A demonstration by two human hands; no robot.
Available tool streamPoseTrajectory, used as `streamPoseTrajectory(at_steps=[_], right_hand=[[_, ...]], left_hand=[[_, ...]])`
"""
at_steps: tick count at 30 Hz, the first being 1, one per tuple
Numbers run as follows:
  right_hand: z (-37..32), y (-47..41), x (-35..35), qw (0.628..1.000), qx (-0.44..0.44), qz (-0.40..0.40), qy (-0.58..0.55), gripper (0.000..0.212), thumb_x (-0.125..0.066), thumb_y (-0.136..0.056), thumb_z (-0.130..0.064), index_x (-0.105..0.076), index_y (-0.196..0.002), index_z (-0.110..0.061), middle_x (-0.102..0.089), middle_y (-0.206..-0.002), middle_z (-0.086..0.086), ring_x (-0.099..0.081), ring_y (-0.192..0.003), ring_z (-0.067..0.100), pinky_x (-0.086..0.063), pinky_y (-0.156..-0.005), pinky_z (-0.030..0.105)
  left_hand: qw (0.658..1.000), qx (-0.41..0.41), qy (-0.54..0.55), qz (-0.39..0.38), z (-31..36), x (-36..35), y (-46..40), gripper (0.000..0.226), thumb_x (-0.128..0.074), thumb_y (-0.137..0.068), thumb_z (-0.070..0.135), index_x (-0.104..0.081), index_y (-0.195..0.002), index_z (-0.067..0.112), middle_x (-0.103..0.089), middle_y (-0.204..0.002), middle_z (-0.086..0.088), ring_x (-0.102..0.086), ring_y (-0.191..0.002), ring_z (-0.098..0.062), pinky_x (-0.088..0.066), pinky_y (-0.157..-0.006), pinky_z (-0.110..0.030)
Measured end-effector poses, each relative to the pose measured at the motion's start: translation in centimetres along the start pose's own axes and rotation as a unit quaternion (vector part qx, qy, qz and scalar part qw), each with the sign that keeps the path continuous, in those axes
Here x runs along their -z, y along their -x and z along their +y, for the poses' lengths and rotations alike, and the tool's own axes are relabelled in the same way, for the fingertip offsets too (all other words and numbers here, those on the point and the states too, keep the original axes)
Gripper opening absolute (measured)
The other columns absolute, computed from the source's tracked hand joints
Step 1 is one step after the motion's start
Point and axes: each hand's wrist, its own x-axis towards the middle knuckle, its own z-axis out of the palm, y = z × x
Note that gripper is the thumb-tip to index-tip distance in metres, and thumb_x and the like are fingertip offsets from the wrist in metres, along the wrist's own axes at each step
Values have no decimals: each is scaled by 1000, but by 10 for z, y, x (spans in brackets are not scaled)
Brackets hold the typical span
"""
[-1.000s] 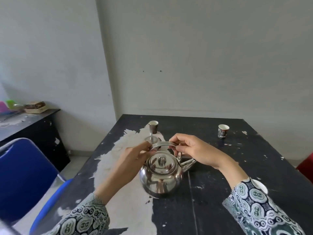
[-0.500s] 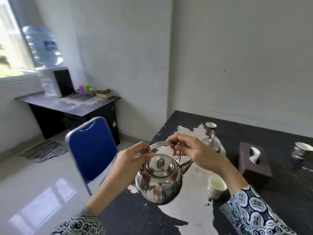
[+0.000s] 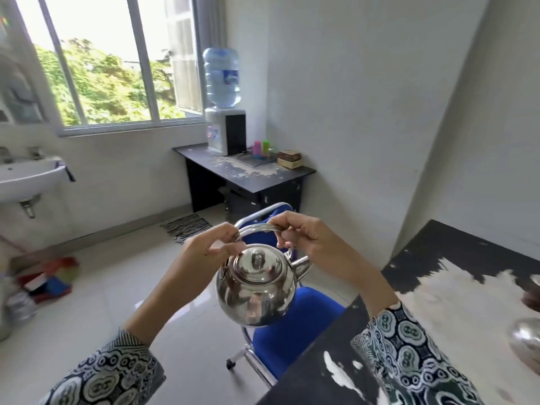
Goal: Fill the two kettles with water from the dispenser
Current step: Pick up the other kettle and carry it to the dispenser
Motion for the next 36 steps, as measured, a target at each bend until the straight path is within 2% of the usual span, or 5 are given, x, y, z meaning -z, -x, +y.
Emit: streamPoseTrajectory(at_steps=[5, 24, 28, 32, 36], right_hand=[[29, -98, -42, 999, 18, 4, -32, 27, -38, -93, 7, -54, -108, -9, -48, -74, -7, -47, -72, 4, -43, -78, 26], [151, -438, -155, 991, -13, 88, -98, 31, -42, -93, 4, -60, -107, -17, -58, -81, -2, -55, -81, 6, -46, -84, 21], [199, -518, -164, 987, -23, 106, -120, 12, -54, -90, -16, -63, -98, -18, -66, -77, -12, -59, -77, 1, -47, -77, 13], [252, -599, -166, 989, -40, 86, -113, 58, -52, -73, -62, -60, -99, -11, -60, -76, -3, -54, -70, 2, -44, -69, 12], [305, -678, -170, 989, -71, 54, -115, 40, -52, -81, -48, -59, -99, -14, -61, -79, 0, -55, -72, 6, -44, -69, 14]], left_hand=[[1000, 18, 25, 1, -56, 71, -56, 8, -65, -82, 6, -59, -77, 7, -53, -76, -5, -43, -70, -17, -34, -71, -35], [993, 106, 40, 35, -257, 267, -284, 14, -67, -80, 12, -62, -69, 19, -63, -60, 8, -44, -63, -15, -35, -65, -32], [990, 120, 48, 56, -312, 294, -341, 7, -66, -81, 13, -62, -76, 12, -65, -65, 3, -49, -69, -19, -40, -70, -34], [989, 124, 39, 68, -364, 320, -404, 14, -67, -80, 12, -61, -69, 19, -64, -65, 1, -52, -68, -17, -39, -68, -33], [988, 130, 25, 83, -417, 344, -468, 17, -69, -79, 11, -61, -67, 21, -59, -64, 3, -50, -64, -12, -37, -62, -24]])
